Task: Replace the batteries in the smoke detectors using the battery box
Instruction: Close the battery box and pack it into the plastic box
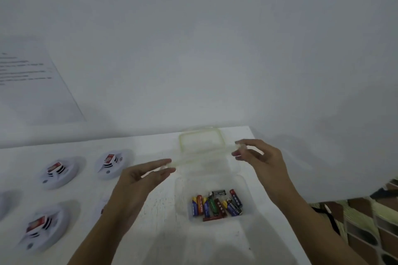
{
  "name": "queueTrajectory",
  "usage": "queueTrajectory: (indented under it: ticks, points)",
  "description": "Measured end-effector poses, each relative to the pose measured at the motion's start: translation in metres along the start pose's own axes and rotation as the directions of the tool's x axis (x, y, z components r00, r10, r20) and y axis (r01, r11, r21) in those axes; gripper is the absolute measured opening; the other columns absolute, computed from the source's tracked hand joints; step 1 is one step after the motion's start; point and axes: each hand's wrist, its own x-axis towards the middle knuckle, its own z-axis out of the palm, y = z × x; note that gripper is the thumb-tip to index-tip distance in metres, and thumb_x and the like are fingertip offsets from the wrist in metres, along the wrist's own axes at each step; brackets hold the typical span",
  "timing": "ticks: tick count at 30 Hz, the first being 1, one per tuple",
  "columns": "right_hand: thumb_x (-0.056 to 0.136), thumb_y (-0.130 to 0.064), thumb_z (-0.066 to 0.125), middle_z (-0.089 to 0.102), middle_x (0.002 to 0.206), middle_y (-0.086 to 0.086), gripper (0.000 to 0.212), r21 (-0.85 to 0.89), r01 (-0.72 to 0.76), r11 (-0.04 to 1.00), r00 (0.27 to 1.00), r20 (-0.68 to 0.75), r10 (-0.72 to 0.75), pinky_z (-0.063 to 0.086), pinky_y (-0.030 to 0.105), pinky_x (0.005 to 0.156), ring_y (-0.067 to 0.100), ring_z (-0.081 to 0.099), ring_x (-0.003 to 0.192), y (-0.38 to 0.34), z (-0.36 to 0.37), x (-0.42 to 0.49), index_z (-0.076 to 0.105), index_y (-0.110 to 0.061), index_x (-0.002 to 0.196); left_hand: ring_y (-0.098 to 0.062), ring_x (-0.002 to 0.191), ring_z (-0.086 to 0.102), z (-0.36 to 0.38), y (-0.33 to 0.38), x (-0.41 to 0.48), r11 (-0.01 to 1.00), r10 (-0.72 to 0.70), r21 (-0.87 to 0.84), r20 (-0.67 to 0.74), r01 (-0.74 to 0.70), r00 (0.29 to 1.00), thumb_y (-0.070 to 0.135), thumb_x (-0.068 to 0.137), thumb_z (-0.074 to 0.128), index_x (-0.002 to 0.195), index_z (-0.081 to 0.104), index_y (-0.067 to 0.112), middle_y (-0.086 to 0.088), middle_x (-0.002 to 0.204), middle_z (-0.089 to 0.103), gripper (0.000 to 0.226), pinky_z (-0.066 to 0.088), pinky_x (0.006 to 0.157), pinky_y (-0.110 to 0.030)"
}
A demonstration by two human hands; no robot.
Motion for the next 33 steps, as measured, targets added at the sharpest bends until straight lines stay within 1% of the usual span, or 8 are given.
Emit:
queueTrajectory:
  ticks: [2, 4, 9, 13, 16, 21, 26, 33]
  points:
    - [0.089, 0.009, 0.061, 0.073, 0.105, 0.009, 0.024, 0.072, -0.033, 0.997, 0.999, -0.017, 0.034, 0.055, 0.033, 0.085, 0.025, 0.07, 0.099, 0.004, -0.007, -0.01, 0.08, -0.006, 0.089, -0.021, 0.111, 0.069, -0.001, -0.003, -0.004, 0.991, -0.036, -0.127, -0.005, 0.035, 0.999, -0.009, 0.094, 0.05, 0.092, 0.08, 0.004, -0.009, 0.111, 0.076, 0.033, 0.054, 0.099, -0.033]
    - [0.087, 0.009, 0.059, 0.073, 0.105, 0.014, 0.027, 0.131, -0.079, 0.988, 0.995, -0.05, 0.086, 0.054, 0.038, 0.086, 0.028, 0.068, 0.103, 0.009, -0.01, -0.02, 0.081, -0.006, 0.082, -0.019, 0.108, 0.07, 0.0, -0.005, -0.009, 0.995, -0.009, -0.095, -0.03, 0.006, 1.0, -0.006, 0.093, 0.056, 0.091, 0.081, 0.005, -0.007, 0.109, 0.076, 0.027, 0.057, 0.091, -0.025]
    - [0.079, -0.011, 0.083, 0.071, 0.089, 0.013, 0.018, -0.043, -0.13, 0.991, 0.969, -0.218, 0.117, 0.055, 0.035, 0.08, 0.02, 0.068, 0.075, 0.029, -0.013, -0.04, 0.072, -0.001, 0.07, -0.018, 0.09, 0.074, 0.011, -0.022, -0.027, 0.996, 0.068, 0.058, -0.094, -0.063, 0.993, -0.001, 0.081, 0.077, 0.09, 0.08, 0.01, 0.002, 0.1, 0.077, 0.015, 0.058, 0.076, -0.019]
    - [0.078, -0.013, 0.085, 0.07, 0.095, 0.003, 0.027, -0.175, -0.213, 0.961, 0.967, -0.182, 0.181, 0.051, 0.028, 0.066, 0.021, 0.058, 0.064, 0.047, -0.018, -0.053, 0.071, -0.018, 0.101, -0.019, 0.085, 0.076, 0.022, -0.033, -0.042, 0.995, -0.05, 0.078, -0.105, 0.058, 0.993, 0.003, 0.077, 0.082, 0.105, 0.072, 0.016, 0.001, 0.095, 0.078, 0.033, 0.059, 0.075, -0.024]
    - [0.081, -0.02, 0.083, 0.07, 0.107, -0.006, 0.042, -0.269, -0.242, 0.932, 0.965, -0.168, 0.202, 0.052, 0.023, 0.074, 0.017, 0.066, 0.08, 0.059, -0.022, -0.054, 0.068, -0.019, 0.121, -0.02, 0.089, 0.076, 0.026, -0.047, -0.043, 0.99, -0.118, 0.069, -0.112, 0.127, 0.987, 0.002, 0.076, 0.083, 0.118, 0.067, 0.02, -0.001, 0.112, 0.074, 0.049, 0.06, 0.078, -0.029]
    - [0.086, -0.019, 0.077, 0.066, 0.108, -0.006, 0.031, -0.31, -0.247, 0.918, 0.968, -0.117, 0.222, 0.049, 0.019, 0.071, 0.014, 0.063, 0.096, 0.064, -0.024, -0.052, 0.066, -0.019, 0.115, -0.015, 0.09, 0.073, 0.034, -0.056, -0.043, 0.982, -0.176, 0.05, -0.107, 0.182, 0.979, 0.002, 0.082, 0.078, 0.123, 0.063, 0.028, 0.0, 0.114, 0.075, 0.051, 0.054, 0.086, -0.032]
    - [0.091, -0.017, 0.073, 0.062, 0.107, -0.004, 0.027, -0.208, -0.275, 0.939, 0.961, -0.091, 0.261, 0.047, 0.011, 0.056, 0.016, 0.059, 0.084, 0.06, -0.024, -0.058, 0.061, -0.021, 0.115, -0.014, 0.115, 0.065, 0.047, -0.057, -0.048, 0.98, -0.177, 0.07, -0.128, 0.187, 0.976, 0.01, 0.09, 0.072, 0.122, 0.064, 0.033, 0.011, 0.125, 0.068, 0.04, 0.049, 0.105, -0.046]
    - [0.088, -0.019, 0.075, 0.064, 0.106, -0.009, 0.025, -0.204, -0.235, 0.95, 0.972, -0.049, 0.229, 0.05, 0.019, 0.067, 0.013, 0.06, 0.08, 0.058, -0.025, -0.076, 0.062, -0.024, 0.109, 0.0, 0.114, 0.059, 0.042, -0.058, -0.067, 0.966, -0.138, 0.195, -0.156, 0.168, 0.978, 0.011, 0.092, 0.07, 0.13, 0.064, 0.031, 0.017, 0.132, 0.062, 0.043, 0.048, 0.1, -0.031]
